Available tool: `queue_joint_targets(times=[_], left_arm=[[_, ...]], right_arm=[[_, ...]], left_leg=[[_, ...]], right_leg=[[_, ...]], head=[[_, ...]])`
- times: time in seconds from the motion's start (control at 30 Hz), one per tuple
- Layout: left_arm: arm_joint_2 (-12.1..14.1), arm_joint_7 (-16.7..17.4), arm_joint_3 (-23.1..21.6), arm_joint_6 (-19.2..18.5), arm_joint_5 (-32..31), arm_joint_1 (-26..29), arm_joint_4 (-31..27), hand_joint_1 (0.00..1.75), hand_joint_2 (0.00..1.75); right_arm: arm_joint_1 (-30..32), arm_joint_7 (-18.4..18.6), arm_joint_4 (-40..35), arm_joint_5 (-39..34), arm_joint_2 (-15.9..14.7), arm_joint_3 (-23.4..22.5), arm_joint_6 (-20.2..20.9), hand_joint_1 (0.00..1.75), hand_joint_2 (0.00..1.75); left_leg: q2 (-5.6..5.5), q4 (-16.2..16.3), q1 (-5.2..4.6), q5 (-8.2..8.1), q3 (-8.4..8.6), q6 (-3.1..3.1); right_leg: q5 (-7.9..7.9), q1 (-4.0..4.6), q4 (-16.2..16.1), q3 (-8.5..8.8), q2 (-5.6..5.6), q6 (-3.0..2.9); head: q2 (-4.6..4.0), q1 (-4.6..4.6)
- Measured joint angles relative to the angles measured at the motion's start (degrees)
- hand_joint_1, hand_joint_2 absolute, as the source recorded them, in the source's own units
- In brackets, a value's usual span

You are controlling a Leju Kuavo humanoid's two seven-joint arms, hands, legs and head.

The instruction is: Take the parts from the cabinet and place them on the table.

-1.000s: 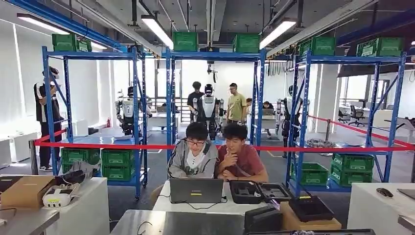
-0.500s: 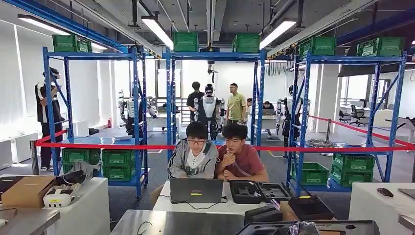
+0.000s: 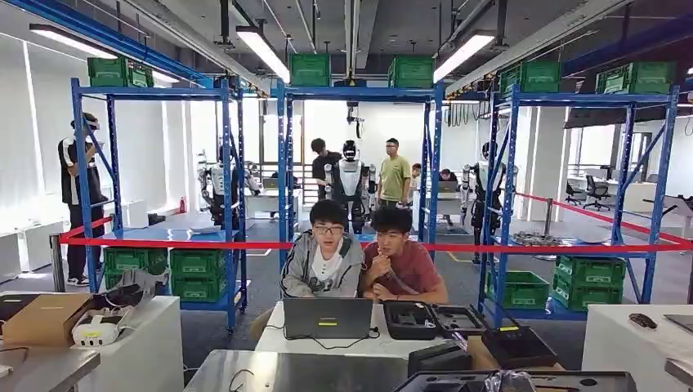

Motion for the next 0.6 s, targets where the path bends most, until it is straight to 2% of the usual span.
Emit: queue_joint_targets(times=[0.33, 0.37, 0.57, 0.6], left_arm=[[0.09, -0.85, -0.13, -1.57, -0.35, 0.15, 0.00, 0.00, 0.00], [0.09, -0.90, -0.31, -1.57, -0.53, 0.20, 0.00, 0.00, 1.75], [0.24, -1.55, -0.90, -0.85, -1.09, 0.38, 0.00, 0.00, 1.75], [0.24, -1.68, -1.05, -0.52, -1.09, 0.39, 0.00, 0.00, 0.00]], right_arm=[[0.70, -0.13, 0.00, 0.02, -0.13, -0.81, -0.04, 1.75, 1.75], [0.76, -0.15, 0.00, 0.02, -0.18, -0.85, -0.04, 0.00, 0.00], [0.92, -0.17, 0.00, 0.31, -0.37, -1.18, -0.26, 0.00, 0.00], [0.96, -0.20, 0.00, 0.37, -0.44, -1.18, -0.35, 0.00, 0.00]], left_leg=[[0.01, 0.00, 0.00, 0.00, 0.01, 0.00], [0.01, 0.00, 0.00, 0.00, 0.01, 0.00], [0.01, 0.00, 0.01, 0.00, 0.01, 0.00], [0.00, 0.00, 0.00, 0.00, 0.01, 0.00]], right_leg=[[0.00, 0.00, 0.00, 0.01, 0.01, 0.00], [0.00, 0.00, 0.00, 0.00, 0.01, 0.00], [0.00, 0.00, 0.00, 0.01, 0.01, 0.00], [0.00, 0.00, 0.00, 0.02, 0.00, 0.00]], head=[[0.00, 0.00], [0.00, 0.00], [0.00, 0.02], [0.00, 0.00]])
